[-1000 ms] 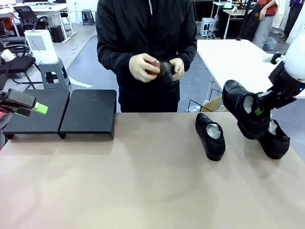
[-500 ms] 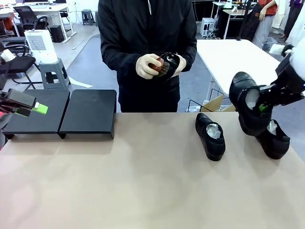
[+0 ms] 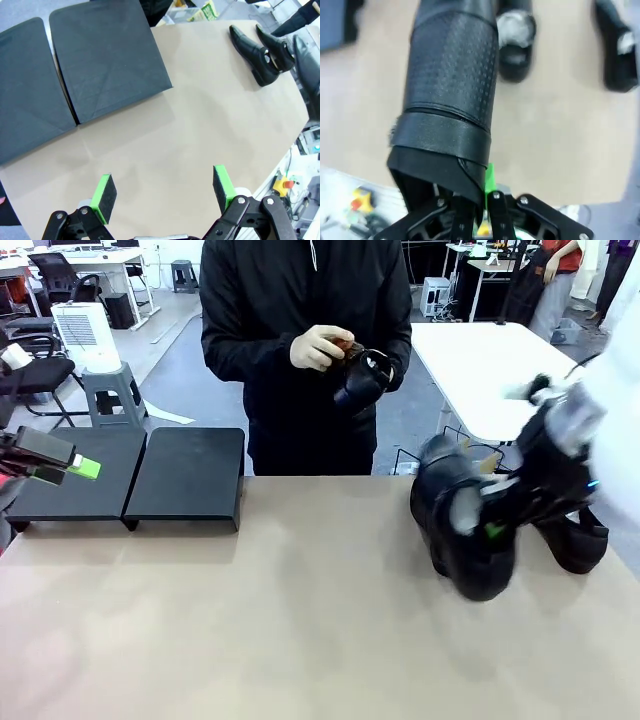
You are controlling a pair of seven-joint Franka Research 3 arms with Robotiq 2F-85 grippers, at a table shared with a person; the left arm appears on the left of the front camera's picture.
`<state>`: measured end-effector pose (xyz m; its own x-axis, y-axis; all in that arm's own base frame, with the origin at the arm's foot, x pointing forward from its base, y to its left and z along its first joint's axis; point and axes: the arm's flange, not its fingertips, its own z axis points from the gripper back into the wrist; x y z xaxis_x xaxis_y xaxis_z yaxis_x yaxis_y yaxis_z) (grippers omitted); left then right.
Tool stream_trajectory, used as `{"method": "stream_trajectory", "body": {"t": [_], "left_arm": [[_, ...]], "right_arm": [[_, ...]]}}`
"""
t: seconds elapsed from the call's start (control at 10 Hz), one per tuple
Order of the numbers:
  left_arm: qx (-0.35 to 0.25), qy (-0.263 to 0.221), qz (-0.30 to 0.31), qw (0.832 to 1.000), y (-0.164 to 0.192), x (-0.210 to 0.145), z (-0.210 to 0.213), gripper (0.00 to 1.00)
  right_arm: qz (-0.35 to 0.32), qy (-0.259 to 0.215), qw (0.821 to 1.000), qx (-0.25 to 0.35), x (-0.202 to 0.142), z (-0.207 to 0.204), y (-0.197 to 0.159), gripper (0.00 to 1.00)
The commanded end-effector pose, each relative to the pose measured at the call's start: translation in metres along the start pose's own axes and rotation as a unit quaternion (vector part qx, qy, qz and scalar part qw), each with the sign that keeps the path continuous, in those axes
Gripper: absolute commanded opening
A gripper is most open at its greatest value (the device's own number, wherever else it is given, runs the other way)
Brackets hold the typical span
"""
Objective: Organize the shoes by placing them on the stand.
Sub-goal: Pick up one Shoe and place it in the middle of the table.
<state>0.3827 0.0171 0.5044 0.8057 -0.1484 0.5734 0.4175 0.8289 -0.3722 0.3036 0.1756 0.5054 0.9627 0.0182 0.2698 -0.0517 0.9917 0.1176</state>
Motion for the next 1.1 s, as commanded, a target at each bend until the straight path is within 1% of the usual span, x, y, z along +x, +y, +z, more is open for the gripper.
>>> {"method": "stream_trajectory", "body": {"t": [0.0,0.1,0.2,0.3,0.5,0.6,0.7,0.8,0.9,1.0], "left_arm": [[-0.011,-0.006,-0.005,1.0,0.001,-0.001,0.0,1.0],[-0.011,-0.006,-0.005,1.0,0.001,-0.001,0.0,1.0],[-0.011,-0.006,-0.005,1.0,0.001,-0.001,0.0,1.0],[-0.011,-0.006,-0.005,1.0,0.001,-0.001,0.0,1.0],[-0.011,-0.006,-0.005,1.0,0.001,-0.001,0.0,1.0],[-0.011,-0.006,-0.005,1.0,0.001,-0.001,0.0,1.0],[-0.011,-0.006,-0.005,1.0,0.001,-0.001,0.0,1.0],[-0.011,-0.006,-0.005,1.0,0.001,-0.001,0.0,1.0],[-0.011,-0.006,-0.005,1.0,0.001,-0.001,0.0,1.0],[-0.011,-0.006,-0.005,1.0,0.001,-0.001,0.0,1.0]], "right_arm": [[-0.011,0.018,0.999,0.04,0.01,-0.028,0.038,0.0],[-0.029,0.032,0.998,0.037,0.009,-0.045,0.056,0.0],[-0.052,0.063,0.997,-0.007,0.012,-0.052,0.06,0.0],[0.004,0.03,0.999,0.027,-0.009,-0.035,0.045,0.0],[0.004,0.03,0.999,0.027,-0.009,-0.035,0.045,0.0],[-0.011,0.052,0.998,0.018,-0.007,-0.054,0.053,0.0],[-0.056,0.053,0.997,0.007,-0.017,-0.069,0.075,0.0],[-0.045,0.052,0.998,0.012,-0.026,-0.084,0.103,0.0],[-0.045,0.037,0.998,0.011,-0.029,-0.099,0.125,0.0],[-0.036,0.043,0.998,0.013,-0.028,-0.115,0.141,0.0]]}}
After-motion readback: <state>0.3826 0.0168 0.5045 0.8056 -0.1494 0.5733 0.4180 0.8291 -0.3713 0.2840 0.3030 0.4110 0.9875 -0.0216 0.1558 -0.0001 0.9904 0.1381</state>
